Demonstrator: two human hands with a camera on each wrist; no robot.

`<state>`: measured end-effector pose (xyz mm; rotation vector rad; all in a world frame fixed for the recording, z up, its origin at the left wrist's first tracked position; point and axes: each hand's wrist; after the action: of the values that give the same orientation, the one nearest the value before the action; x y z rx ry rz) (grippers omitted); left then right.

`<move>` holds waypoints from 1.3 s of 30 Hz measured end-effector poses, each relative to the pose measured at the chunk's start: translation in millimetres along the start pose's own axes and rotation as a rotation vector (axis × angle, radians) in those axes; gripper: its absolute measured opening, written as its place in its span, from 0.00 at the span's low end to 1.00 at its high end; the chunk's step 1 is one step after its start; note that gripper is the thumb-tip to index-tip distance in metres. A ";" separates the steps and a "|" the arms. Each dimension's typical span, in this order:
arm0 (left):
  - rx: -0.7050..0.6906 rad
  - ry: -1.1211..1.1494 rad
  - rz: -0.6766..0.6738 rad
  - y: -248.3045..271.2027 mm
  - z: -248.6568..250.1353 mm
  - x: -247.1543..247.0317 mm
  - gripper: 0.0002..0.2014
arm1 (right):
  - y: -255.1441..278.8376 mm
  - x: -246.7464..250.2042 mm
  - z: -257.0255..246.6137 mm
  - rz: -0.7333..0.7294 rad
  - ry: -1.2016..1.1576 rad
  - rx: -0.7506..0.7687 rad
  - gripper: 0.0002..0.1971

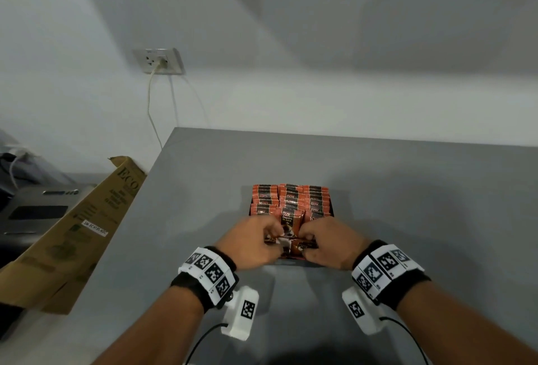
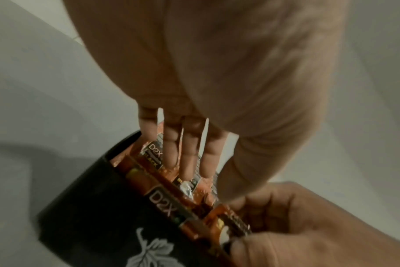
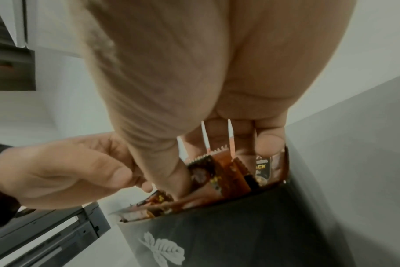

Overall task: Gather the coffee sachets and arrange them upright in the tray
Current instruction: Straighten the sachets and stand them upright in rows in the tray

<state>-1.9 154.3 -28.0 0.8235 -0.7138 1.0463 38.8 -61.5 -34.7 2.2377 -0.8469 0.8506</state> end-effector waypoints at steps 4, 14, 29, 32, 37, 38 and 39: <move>-0.024 -0.141 0.003 6.4 -2.2 -13.0 0.12 | -1.1 -9.4 2.7 0.050 0.046 0.018 0.11; -0.016 -0.079 0.076 7.0 -7.1 -22.2 0.11 | 11.9 -10.9 7.1 0.241 0.019 0.085 0.10; 0.188 1.374 0.047 -19.5 49.0 -4.0 0.28 | 23.1 17.8 -41.2 0.416 -1.265 0.007 0.08; 0.284 1.415 0.059 -24.1 48.1 -0.9 0.26 | 17.9 16.9 -48.7 0.507 -0.873 0.004 0.04; 0.248 1.387 0.082 -21.6 47.6 8.9 0.13 | 18.6 30.2 -49.9 0.355 -0.279 0.156 0.48; 0.228 1.400 0.083 -20.4 49.4 9.5 0.11 | 15.8 30.4 -49.5 0.301 -0.215 0.200 0.51; 0.203 1.425 0.067 -18.8 52.0 10.3 0.12 | 12.1 29.6 -47.5 0.284 -0.174 0.225 0.51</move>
<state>13.0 109.5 2.6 0.0640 0.5859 1.4497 31.0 -45.8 19.9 2.4509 -1.2264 0.9278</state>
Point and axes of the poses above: each hand's wrist, its own y-axis away from the middle knuckle, its own x-axis out of the back of the hand, z = x × y, and after that the axes turned 12 degrees about -y, right-handed
